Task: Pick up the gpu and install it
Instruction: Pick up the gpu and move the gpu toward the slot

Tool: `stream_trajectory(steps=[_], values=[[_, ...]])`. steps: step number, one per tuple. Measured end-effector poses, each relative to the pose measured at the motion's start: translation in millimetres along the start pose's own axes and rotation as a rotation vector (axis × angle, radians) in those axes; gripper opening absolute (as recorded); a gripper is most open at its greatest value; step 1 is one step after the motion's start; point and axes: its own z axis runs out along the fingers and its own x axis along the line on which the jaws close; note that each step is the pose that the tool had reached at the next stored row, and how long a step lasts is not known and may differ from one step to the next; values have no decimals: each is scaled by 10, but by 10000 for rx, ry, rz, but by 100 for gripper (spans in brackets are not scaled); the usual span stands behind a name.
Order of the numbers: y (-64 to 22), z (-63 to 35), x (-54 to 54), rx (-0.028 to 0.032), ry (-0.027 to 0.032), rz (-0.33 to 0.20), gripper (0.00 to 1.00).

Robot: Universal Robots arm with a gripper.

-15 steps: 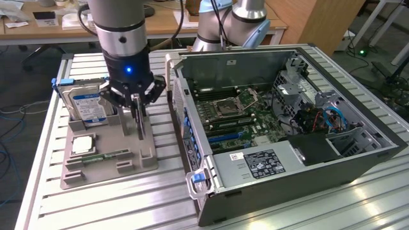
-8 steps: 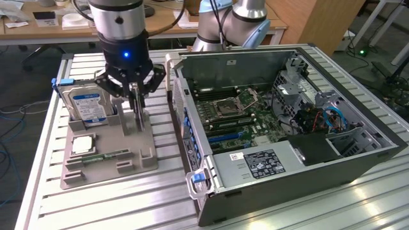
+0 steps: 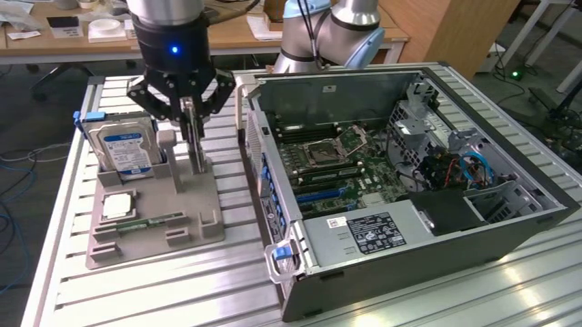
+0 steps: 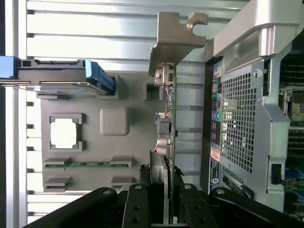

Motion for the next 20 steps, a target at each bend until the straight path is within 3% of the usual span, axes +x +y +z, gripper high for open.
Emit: stream_trajectory(steps=[14, 20], values=[[20, -524, -12, 0, 1, 0, 27], [20, -544, -33, 17, 1, -3, 27]])
